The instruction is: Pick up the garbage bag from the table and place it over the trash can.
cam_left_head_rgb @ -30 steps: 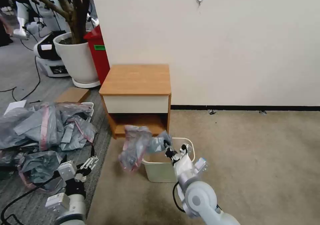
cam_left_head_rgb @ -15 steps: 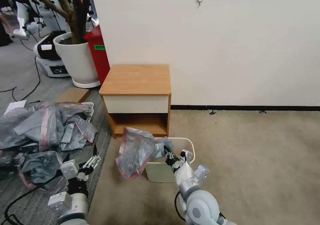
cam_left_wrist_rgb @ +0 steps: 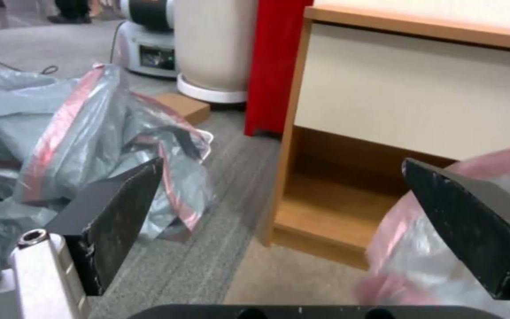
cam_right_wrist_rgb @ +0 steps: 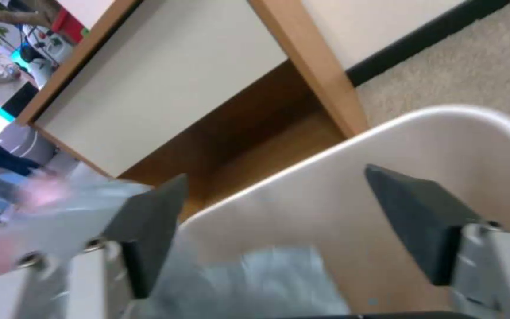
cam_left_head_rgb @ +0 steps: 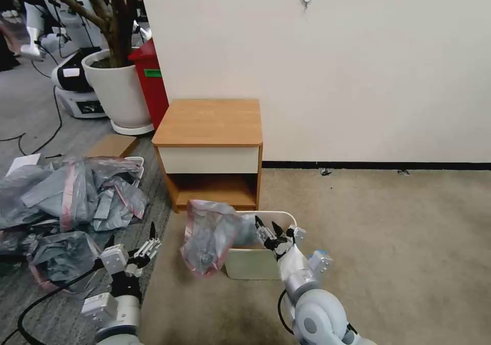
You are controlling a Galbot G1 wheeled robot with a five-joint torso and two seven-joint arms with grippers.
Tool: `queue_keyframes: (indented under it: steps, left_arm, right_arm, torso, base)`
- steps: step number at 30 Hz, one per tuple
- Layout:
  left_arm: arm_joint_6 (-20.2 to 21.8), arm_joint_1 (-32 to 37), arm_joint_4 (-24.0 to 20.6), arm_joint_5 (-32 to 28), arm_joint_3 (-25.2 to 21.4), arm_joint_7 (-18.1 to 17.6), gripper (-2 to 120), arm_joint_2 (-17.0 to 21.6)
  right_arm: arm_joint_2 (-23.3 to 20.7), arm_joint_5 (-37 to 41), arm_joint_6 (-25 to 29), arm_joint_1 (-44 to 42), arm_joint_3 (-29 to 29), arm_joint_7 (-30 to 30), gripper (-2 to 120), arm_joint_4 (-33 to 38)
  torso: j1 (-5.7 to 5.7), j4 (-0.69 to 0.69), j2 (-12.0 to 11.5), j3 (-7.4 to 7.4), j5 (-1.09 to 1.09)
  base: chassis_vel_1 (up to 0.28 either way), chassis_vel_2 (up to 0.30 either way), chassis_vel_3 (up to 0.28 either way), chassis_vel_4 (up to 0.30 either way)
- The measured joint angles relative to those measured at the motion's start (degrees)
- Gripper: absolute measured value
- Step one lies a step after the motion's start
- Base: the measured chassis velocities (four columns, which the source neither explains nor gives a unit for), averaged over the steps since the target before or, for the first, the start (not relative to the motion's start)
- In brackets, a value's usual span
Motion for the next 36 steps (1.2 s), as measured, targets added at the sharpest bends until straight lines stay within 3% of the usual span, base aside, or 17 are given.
queue_keyframes:
  steps: [6, 13, 21, 25, 26, 28, 34, 36]
  left_arm:
    - [0.0, -0.2, 0.2, 0.8, 0.9, 0.3, 100, 0.0]
    - [-0.1, -0.2, -0.2, 1.6, 1.5, 0.9, 100, 0.1]
    - [-0.1, 0.0, -3.3, -3.3, 1.4, 6.4, 100, 2.5]
    - [1.1, 0.8, -7.3, -15.4, 2.3, 16.0, 100, 4.6]
    - [1.1, 0.8, -7.3, -15.4, 2.3, 16.0, 100, 4.6]
    - [4.2, 0.7, -9.0, -22.7, 3.7, 20.6, 100, 5.6]
    - [11.2, -2.2, -9.5, -31.5, 6.2, 21.8, 100, 6.8]
    - [14.6, -4.7, -8.4, -34.7, 8.2, 19.3, 100, 7.4]
  right_arm:
    - [-0.5, -0.4, 0.0, -0.2, 2.0, 0.3, 100, 1.2]
    - [-0.5, -0.5, 0.0, -0.2, 4.3, 0.7, 100, 2.0]
    - [-0.5, -0.2, 0.0, -0.3, 6.5, 0.9, 100, 3.3]
    - [-0.2, -0.2, 0.1, -1.4, 7.1, 0.9, 100, 4.1]
    - [-0.2, -0.2, 0.1, -1.4, 7.1, 0.9, 100, 4.1]
    - [-0.1, -0.3, 0.1, -2.1, 7.6, 0.9, 100, 4.8]
    - [-0.4, -0.3, 0.1, -3.5, 8.8, 0.9, 100, 6.1]
    - [-0.5, -0.3, 0.1, -4.7, 9.7, 0.9, 100, 6.9]
  torso:
    - [0.0, 0.0, 0.0, 0.0, 0.0]
    - [0.0, 0.0, 0.0, 0.0, -0.01]
    - [0.0, 0.0, 0.0, 0.0, -0.01]
    - [0.0, 0.0, 0.0, 0.0, 0.01]
    - [0.0, 0.0, 0.0, 0.0, 0.01]
    - [0.0, 0.0, 0.0, 0.0, 0.01]
    - [0.0, 0.0, 0.0, 0.0, 0.0]
    - [0.0, 0.0, 0.0, 0.0, 0.01]
  base:
    - [0.0, 0.0, 0.0, 0.0]
    - [0.0, 0.0, 0.0, 0.0]
    - [0.0, 0.0, 0.0, 0.0]
    - [0.0, 0.0, 0.0, 0.0]
    - [0.0, 0.0, 0.0, 0.0]
    - [0.0, 0.0, 0.0, 0.0]
    - [0.0, 0.0, 0.0, 0.0]
    - [0.0, 0.0, 0.0, 0.0]
